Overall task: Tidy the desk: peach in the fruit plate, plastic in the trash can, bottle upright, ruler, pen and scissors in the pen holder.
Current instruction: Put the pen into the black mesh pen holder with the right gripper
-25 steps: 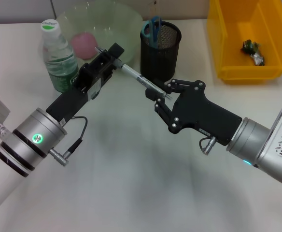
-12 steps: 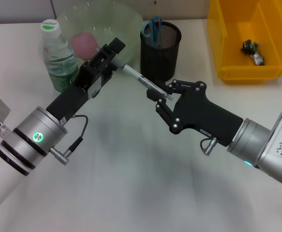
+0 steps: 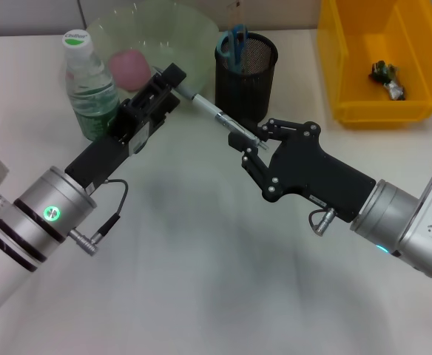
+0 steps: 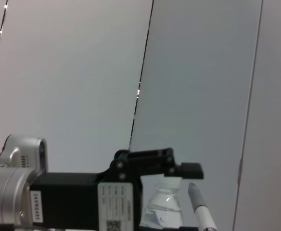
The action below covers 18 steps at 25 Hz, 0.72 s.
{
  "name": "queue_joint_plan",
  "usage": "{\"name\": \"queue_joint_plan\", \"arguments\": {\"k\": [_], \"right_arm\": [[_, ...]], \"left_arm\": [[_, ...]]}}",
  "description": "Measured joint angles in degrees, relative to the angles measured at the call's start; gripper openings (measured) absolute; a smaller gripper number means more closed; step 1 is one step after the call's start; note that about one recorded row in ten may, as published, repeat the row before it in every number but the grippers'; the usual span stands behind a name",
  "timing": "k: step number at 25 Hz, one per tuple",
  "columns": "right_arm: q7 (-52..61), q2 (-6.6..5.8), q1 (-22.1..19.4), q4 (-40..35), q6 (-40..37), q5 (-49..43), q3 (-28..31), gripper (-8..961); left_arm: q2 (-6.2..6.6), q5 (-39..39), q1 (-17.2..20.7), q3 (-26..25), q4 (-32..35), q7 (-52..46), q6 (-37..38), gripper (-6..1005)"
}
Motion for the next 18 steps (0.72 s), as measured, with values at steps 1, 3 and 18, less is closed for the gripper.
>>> {"name": "queue_joint_plan", "arguments": {"k": [1,3,18], "right_arm": [[0.0,0.00,0.0,0.0,0.0,0.0,0.0,196],[0.2,0.00,-0.2,0.0,-0.1,0.0,0.1,196],[16.2,-0.30,-2.9,-6.1,-3.2,-0.3,-0.6,200]], "left_arm": [[0.03,0.2,0.1,0.2,0.6,0.5,0.0,782],[0.10,0.6,0.1,0.2,1.5,1.7,0.0,782],[0.40,12.4,2.3,0.4,9.2,31.3,7.6,782]]}}
